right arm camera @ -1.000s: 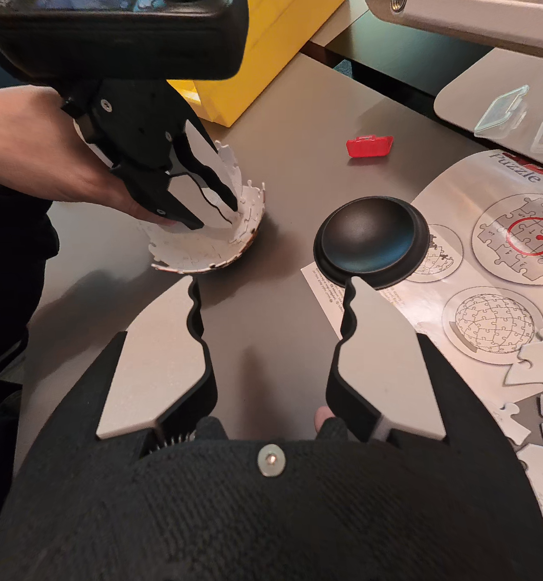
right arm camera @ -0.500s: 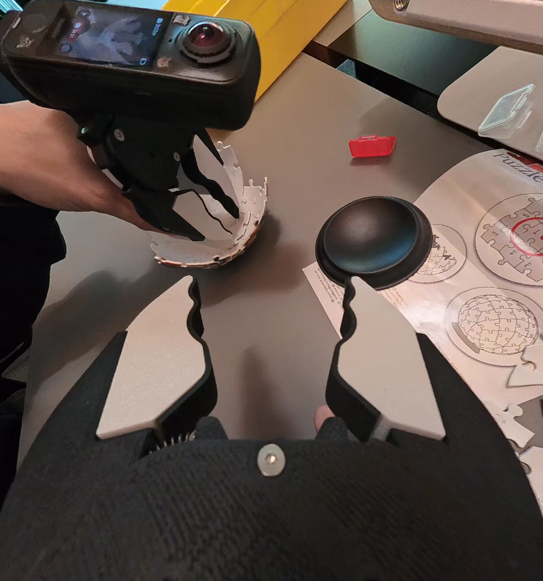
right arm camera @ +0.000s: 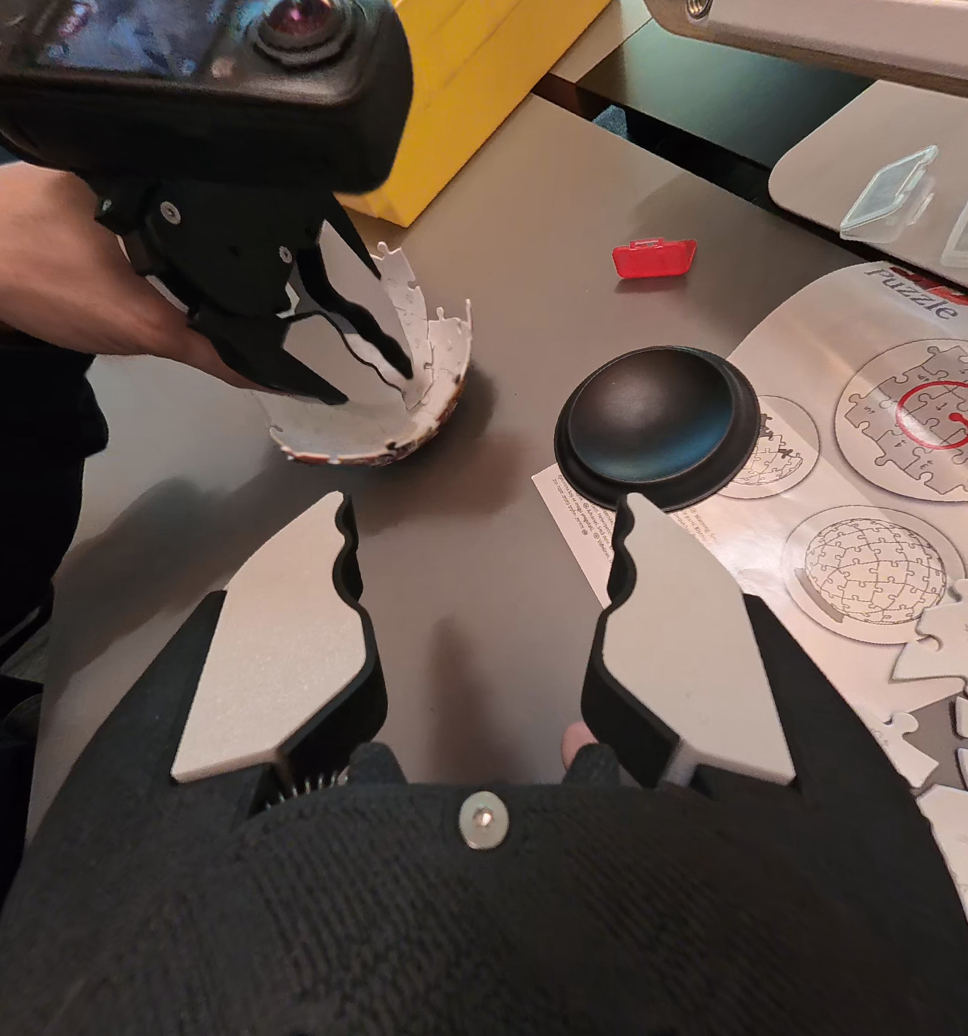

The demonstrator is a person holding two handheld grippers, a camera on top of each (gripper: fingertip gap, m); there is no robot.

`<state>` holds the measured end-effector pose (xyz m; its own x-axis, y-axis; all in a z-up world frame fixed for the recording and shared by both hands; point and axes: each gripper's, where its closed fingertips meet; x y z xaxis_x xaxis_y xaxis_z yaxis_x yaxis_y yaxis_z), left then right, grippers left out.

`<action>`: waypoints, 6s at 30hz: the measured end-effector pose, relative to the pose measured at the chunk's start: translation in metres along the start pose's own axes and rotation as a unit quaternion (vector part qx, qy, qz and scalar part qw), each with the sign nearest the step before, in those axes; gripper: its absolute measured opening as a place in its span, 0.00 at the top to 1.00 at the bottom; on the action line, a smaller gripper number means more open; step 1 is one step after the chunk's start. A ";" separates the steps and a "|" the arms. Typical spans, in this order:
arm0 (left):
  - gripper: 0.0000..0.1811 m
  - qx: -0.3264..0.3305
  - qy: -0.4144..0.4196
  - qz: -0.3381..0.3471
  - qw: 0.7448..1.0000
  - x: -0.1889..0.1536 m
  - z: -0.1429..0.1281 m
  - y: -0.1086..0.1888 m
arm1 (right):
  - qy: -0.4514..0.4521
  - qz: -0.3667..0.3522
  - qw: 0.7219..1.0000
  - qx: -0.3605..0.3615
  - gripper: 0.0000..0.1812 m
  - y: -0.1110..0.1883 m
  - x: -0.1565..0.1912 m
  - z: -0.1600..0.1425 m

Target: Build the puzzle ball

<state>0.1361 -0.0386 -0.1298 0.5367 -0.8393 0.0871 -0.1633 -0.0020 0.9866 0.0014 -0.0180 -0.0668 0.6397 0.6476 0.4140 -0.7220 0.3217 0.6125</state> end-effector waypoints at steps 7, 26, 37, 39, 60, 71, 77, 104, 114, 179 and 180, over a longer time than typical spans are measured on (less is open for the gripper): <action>0.82 -0.001 0.071 -0.009 0.997 0.009 -0.003 0.009 | -0.001 0.002 1.000 -0.001 0.52 -0.001 0.000 0.000; 0.81 0.063 0.082 0.028 0.994 0.008 -0.003 -0.009 | -0.001 0.010 1.000 -0.003 0.52 -0.001 0.003 0.001; 0.83 0.038 -0.034 0.047 0.998 0.005 0.003 -0.008 | 0.000 0.010 1.000 -0.002 0.51 -0.002 0.003 0.001; 0.83 0.034 -0.052 0.051 0.997 0.005 0.004 -0.008 | 0.000 0.010 1.000 -0.001 0.51 -0.002 0.003 0.000; 0.81 0.004 -0.164 0.124 0.979 0.018 0.002 0.020 | -0.005 0.018 1.000 0.003 0.51 -0.006 0.001 -0.003; 0.76 0.076 -0.236 0.088 0.965 0.003 -0.014 -0.004 | -0.016 0.023 1.000 0.008 0.52 -0.009 -0.002 -0.006; 0.78 0.098 -0.265 0.078 0.956 0.001 -0.015 -0.008 | -0.021 0.023 1.000 0.006 0.52 -0.008 -0.005 -0.007; 0.85 0.111 -0.253 0.085 0.957 0.007 -0.015 -0.009 | -0.031 0.018 0.999 -0.012 0.52 0.005 -0.012 -0.003; 0.97 0.080 -0.236 0.095 0.964 0.011 -0.010 -0.003 | -0.032 0.019 0.999 -0.008 0.52 0.002 -0.012 -0.005; 0.75 0.076 -0.104 0.053 0.990 -0.012 -0.026 0.004 | -0.040 0.034 0.999 -0.006 0.52 -0.001 -0.009 -0.005; 0.75 0.077 -0.110 0.056 0.989 -0.011 -0.025 0.003 | -0.039 0.035 0.999 -0.006 0.52 -0.001 -0.008 -0.005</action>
<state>0.1506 -0.0156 -0.1240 0.3182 -0.9366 0.1468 -0.3459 0.0294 0.9378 -0.0046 -0.0201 -0.0741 0.6052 0.6131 0.5078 -0.7692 0.2860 0.5714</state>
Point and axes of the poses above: each gripper's, where its closed fingertips meet, y back along the fingers, z out of its top, x = y × z across the jaws, and after that the axes turned 9 degrees about x, right-handed
